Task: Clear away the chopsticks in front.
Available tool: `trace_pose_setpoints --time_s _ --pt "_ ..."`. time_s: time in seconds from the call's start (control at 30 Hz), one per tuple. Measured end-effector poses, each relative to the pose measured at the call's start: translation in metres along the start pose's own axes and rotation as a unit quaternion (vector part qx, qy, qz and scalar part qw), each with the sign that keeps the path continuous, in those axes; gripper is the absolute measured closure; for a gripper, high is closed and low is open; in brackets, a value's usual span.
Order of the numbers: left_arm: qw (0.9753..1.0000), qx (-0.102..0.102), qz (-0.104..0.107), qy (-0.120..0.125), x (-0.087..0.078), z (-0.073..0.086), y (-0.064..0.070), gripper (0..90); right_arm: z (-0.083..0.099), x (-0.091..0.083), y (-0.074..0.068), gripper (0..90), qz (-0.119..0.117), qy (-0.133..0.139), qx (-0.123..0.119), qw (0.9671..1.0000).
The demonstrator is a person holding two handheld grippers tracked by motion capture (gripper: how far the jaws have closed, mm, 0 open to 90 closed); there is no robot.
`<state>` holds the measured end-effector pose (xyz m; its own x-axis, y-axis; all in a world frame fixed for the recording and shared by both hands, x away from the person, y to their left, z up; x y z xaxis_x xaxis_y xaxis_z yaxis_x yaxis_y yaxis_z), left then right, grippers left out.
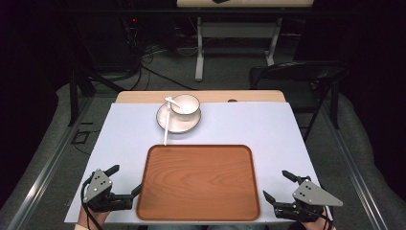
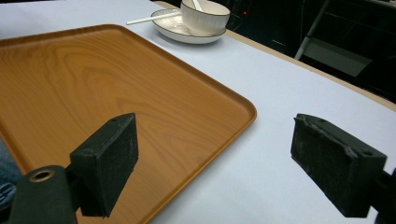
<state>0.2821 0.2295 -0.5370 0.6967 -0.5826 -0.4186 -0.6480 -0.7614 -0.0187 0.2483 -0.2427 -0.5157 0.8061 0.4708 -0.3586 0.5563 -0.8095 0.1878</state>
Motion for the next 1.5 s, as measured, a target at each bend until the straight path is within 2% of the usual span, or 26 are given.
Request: trace_pose_setpoints --time_s 0.17,0.3,0.33,0.43,0.67,0.73,0.93,1.13,1.2,1.43,1.5 --pt "1.0 0.003 0.001 -0.004 0.003 -0.001 -0.001 0.0 0.0 0.001 -0.001 14.3 -0.002 -0.002 0.0 1.0" --pt "0.9999 -0.005 0.005 -0.008 0.007 -0.003 -0.003 0.0 0.0 0.001 -0.001 14.3 -0.001 -0.004 -0.002 1.0" --pt "0.9999 -0.007 0.0 -0.01 0.008 -0.005 -0.004 0.0 0.0 0.002 -0.001 14.3 -0.002 -0.004 -0.001 1.0" --pt "0.9994 -0.023 0.0 -0.023 0.01 -0.007 -0.008 0.0 0.0 0.001 -0.001 14.3 -0.001 -0.004 -0.003 1.0" --pt "0.9983 -0.048 0.01 -0.031 0.018 -0.018 -0.014 0.2 0.0 0.001 -0.001 14.3 -0.001 -0.005 -0.002 1.0" --pt "0.9981 -0.045 0.006 -0.042 0.023 -0.02 -0.016 0.2 0.0 0.001 -0.001 14.3 -0.001 -0.004 -0.002 1.0" --pt "0.9954 -0.074 0.019 -0.058 0.039 -0.03 -0.028 0.0 0.0 0.002 -0.002 14.3 -0.002 -0.006 -0.002 1.0" --pt "0.9942 -0.081 0.024 -0.067 0.055 -0.042 -0.037 0.0 0.0 0.002 -0.001 14.3 -0.002 -0.006 -0.002 1.0" --pt "0.994 -0.078 0.025 -0.073 0.066 -0.051 -0.042 0.0 0.0 0.002 -0.001 14.3 -0.002 -0.006 -0.002 1.0" --pt "0.9932 -0.073 0.022 -0.088 0.088 -0.07 -0.054 0.0 0.0 0.002 -0.001 14.3 -0.003 -0.005 -0.002 1.0" --pt "0.9929 -0.077 0.021 -0.088 0.096 -0.078 -0.06 0.0 0.0 0.002 -0.001 14.3 -0.003 -0.005 -0.002 1.0"
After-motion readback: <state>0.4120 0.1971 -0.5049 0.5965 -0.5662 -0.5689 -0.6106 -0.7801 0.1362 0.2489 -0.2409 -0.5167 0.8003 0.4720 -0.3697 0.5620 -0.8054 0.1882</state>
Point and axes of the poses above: each handheld gripper's, and its own axes: x roughly forward along the jaws, z roughly out of its underside, y roughly to its right, the point moved 6 cm from there along x, roughly forward along the jaws, and after that the axes turned 4 degrees about z, right-handed, at the moved point
